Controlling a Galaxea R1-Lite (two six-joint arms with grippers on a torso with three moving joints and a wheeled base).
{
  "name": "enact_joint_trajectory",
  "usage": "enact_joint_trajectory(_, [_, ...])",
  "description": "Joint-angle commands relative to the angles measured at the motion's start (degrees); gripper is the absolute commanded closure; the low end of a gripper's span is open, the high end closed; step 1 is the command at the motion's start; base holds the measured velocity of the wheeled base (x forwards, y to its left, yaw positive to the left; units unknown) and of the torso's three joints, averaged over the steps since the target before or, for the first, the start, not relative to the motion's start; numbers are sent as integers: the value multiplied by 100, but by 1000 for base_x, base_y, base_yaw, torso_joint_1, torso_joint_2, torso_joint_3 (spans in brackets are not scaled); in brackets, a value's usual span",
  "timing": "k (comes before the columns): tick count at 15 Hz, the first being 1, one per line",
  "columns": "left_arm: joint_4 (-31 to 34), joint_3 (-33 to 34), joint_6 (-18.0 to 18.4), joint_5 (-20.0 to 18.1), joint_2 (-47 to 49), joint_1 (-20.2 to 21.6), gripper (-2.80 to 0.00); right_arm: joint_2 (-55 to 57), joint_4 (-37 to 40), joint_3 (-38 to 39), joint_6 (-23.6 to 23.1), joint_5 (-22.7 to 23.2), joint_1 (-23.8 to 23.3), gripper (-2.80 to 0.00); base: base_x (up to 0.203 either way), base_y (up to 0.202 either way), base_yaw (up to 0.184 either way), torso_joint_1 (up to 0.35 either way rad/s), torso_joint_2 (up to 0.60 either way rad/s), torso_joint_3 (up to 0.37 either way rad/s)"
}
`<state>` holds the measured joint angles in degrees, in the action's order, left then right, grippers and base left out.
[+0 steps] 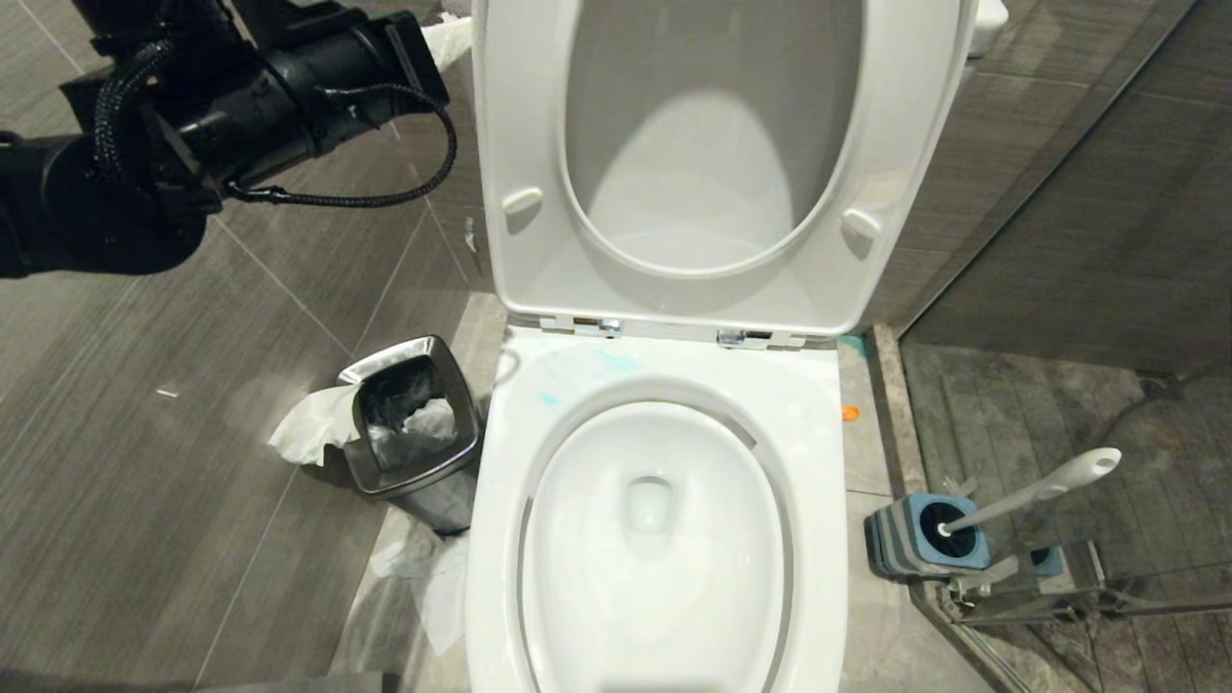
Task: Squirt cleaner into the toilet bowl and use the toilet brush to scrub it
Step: Close the toilet lid
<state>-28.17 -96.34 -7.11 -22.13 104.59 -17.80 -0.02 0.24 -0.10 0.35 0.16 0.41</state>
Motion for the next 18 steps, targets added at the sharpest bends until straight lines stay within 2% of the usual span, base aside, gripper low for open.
enact_joint_trajectory(1, [-22,240,18,-160,-34,-13,0,2,2,1,0,2,2,0,0,0,0,0,0,0])
enact_joint_trajectory(7, [-31,264,227,-256,62,-67,0,2,2,1,0,2,2,0,0,0,0,0,0,0])
enact_joint_trajectory(14, [-36,277,181,-280,115,-66,0,2,2,1,0,2,2,0,0,0,0,0,0,0])
enact_joint_trajectory(15, [-31,305,167,-331,102,-66,0,2,2,1,0,2,2,0,0,0,0,0,0,0])
enact_joint_trajectory(17, [-31,458,180,-714,72,-66,0,2,2,1,0,2,2,0,0,0,0,0,0,0])
enact_joint_trajectory(18, [-32,467,183,-790,86,-66,0,2,2,1,0,2,2,0,0,0,0,0,0,0])
